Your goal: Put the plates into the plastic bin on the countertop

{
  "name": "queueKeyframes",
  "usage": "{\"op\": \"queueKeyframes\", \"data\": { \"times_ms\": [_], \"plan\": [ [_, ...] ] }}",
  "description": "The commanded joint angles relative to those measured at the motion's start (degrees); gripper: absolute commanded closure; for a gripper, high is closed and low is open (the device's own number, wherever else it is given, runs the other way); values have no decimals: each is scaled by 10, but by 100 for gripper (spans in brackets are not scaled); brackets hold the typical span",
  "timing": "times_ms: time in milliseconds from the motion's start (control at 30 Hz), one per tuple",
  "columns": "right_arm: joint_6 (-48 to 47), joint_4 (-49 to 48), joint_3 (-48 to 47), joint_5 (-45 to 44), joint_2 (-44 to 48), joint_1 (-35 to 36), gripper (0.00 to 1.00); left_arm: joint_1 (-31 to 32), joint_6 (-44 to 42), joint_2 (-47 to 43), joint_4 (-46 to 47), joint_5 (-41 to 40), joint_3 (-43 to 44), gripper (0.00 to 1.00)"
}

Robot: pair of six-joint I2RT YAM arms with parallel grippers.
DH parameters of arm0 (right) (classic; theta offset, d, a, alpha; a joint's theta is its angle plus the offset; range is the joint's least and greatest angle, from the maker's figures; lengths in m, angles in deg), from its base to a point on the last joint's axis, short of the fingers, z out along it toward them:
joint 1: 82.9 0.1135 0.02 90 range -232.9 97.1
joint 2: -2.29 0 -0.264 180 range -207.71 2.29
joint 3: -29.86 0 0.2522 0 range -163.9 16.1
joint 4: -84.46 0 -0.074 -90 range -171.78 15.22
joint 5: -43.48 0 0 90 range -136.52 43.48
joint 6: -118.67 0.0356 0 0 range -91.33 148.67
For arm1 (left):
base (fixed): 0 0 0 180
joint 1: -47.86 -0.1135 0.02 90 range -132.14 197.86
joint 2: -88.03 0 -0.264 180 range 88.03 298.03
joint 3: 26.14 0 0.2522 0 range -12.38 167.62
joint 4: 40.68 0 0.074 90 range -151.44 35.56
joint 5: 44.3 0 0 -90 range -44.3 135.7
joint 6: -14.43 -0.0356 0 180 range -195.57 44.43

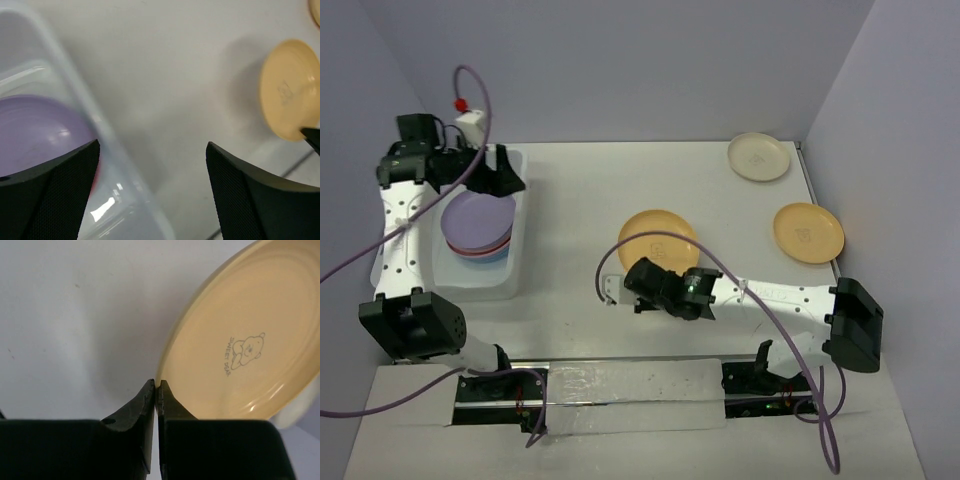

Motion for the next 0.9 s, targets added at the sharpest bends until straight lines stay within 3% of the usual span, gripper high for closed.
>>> {"op": "queueKeyframes", "data": {
  "times_ms": [0, 267, 467, 633, 767, 867],
  "plan": [
    [-111, -107, 41, -182, 24, 66, 100, 118, 25, -30, 9, 0, -63, 10],
    [-136, -126, 35, -233, 21, 143, 100, 299, 64, -36, 72, -83, -135, 11],
    [-110, -103, 3, -220, 6, 166, 100, 367, 74, -18, 99, -124, -141, 12],
    [-106, -102, -3, -219, 2, 172, 100, 382, 87, -6, 118, -129, -138, 15],
    [-103, -103, -3, -224, 7, 180, 100, 383, 95, 4, 134, -165, -140, 31],
    [-94, -95, -8, -224, 9, 185, 100, 383, 100, 7, 144, -195, -141, 50]
  ]
}}
